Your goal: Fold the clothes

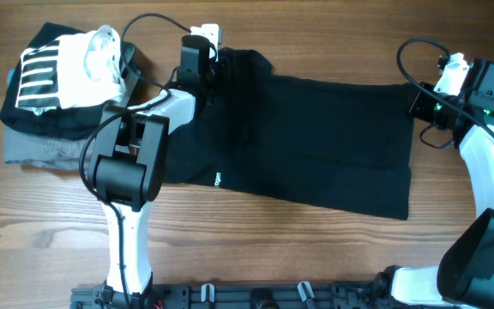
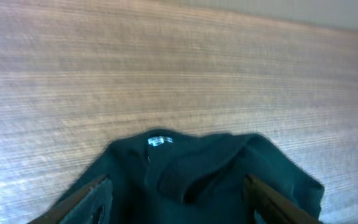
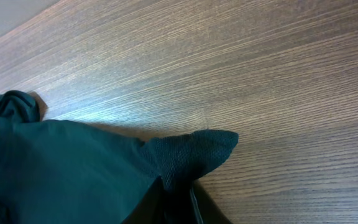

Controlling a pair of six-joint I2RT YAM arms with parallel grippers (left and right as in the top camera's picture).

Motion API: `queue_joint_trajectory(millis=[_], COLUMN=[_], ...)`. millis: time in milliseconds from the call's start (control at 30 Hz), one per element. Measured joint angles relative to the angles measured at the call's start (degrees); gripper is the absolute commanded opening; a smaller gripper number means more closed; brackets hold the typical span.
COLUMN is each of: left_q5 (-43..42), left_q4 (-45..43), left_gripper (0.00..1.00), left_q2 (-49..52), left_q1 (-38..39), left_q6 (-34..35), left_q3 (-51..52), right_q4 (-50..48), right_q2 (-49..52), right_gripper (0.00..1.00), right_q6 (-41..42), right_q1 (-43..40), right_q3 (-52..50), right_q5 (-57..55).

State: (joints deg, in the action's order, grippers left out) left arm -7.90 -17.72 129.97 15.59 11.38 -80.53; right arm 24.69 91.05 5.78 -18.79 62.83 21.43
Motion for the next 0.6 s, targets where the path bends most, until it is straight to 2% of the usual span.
queue_joint_trajectory(millis=[167,367,400,433,533,600], left_q5=[0.63,0.61,0.61,0.59,0.61,0.42], left_q4=[-4.02,-4.20,-4.15,-4.20,-4.39,-4.46], left_gripper=[0.58,0.45,0.40,0.29,0.04,0.04], left_q2=[0.46,3.26,3.48,3.52,3.52,3.52], left_q1=[0.00,0.00,0.00,0.00,0.00,0.00], left_q6=[-0.17,-0.20,-0.17,-0.17,-0.31,-0.04], left_q3=[0.00,0.00,0.00,0.00,0.00,0.00], right_q4=[0.15,0.15,0.17,0.20,0.33,0.79], right_q2=[0.00,0.00,0.00,0.00,0.00,0.00], right_gripper=[0.15,0.15,0.15,0.15,0.16,0.16], right_q6=[0.00,0.00,0.00,0.00,0.00,0.00], right_q1=[0.00,0.00,0.00,0.00,0.00,0.00], right_q3=[-0.02,-0.02,0.00,-0.02,0.00,-0.02], right_q5=[0.00,0.00,0.00,0.00,0.00,-0.02])
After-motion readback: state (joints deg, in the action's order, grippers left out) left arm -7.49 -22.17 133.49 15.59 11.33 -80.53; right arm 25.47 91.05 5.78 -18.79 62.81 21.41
